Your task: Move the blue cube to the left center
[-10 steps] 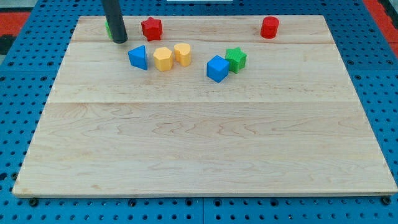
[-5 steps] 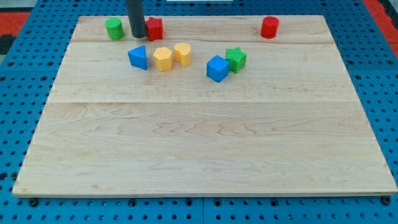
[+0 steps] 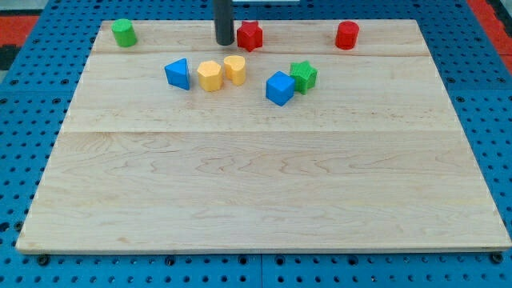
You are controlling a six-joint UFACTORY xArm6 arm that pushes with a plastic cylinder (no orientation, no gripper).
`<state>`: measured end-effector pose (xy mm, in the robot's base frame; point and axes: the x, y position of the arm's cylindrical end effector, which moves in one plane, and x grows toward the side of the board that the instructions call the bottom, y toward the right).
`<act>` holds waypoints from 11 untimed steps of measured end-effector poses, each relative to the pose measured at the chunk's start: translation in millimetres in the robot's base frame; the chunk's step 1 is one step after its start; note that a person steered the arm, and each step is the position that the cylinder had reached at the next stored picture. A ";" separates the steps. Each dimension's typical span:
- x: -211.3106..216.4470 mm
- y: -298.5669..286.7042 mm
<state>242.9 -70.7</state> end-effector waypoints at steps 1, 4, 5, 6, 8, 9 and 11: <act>-0.5 -6.2; 40.8 -3.7; 72.6 -24.4; 105.9 -36.5; 193.7 92.4; 182.1 164.9; 106.3 53.4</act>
<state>349.2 -17.3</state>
